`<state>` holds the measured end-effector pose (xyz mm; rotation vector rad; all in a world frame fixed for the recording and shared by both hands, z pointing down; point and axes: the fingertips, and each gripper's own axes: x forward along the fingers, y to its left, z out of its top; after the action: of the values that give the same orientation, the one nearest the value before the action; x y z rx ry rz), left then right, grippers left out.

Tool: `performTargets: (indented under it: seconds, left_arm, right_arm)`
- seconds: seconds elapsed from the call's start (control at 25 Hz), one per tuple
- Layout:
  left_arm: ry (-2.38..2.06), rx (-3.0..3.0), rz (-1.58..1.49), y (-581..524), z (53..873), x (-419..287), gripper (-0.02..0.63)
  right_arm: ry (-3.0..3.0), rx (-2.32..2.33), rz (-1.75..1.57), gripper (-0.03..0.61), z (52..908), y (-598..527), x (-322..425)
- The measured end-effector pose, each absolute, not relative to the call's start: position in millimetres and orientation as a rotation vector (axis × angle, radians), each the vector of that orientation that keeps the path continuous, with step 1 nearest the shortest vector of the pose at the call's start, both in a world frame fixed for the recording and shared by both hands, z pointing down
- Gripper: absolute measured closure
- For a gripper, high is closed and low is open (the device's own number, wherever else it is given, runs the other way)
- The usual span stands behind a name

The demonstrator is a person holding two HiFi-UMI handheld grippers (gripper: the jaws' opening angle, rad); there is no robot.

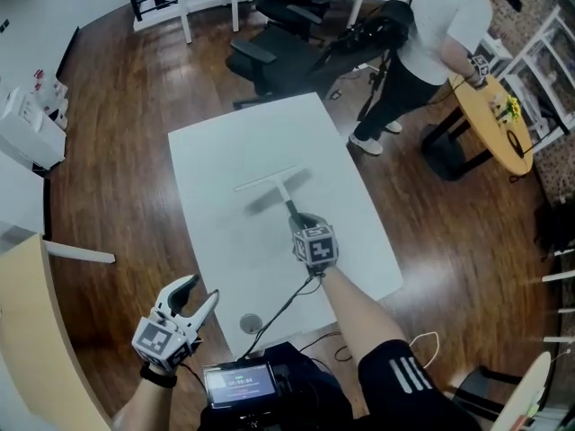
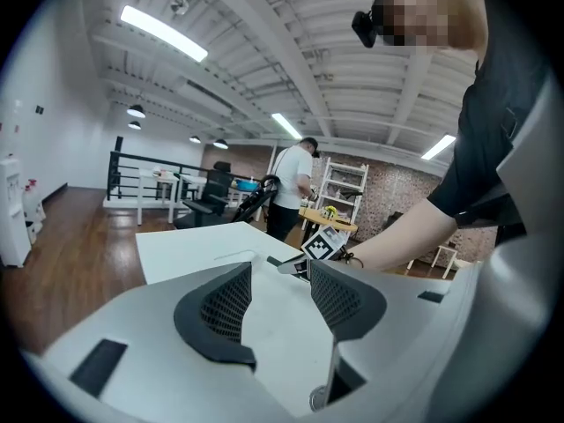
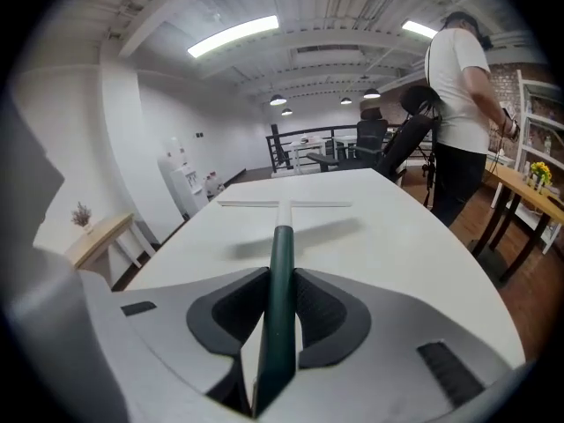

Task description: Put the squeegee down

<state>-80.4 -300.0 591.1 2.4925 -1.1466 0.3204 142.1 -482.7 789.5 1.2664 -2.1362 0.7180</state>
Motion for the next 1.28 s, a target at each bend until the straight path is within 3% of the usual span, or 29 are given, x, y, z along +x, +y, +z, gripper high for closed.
performTargets:
  seconds: [0.88,1.28]
  left_arm:
    - [-1.139,2.409,0.346,-332.3,602.4,-40.3,0.399]
    - [-1.165,2.447,0.3,-316.8,573.6,-47.6,0.399]
  right_arm:
    - [-2.049,1.175,0.637,0.451,831.8,-510.8,139.5]
    - [-2.192,1.248,0.548,0.423,787.8,-512.5,140.6]
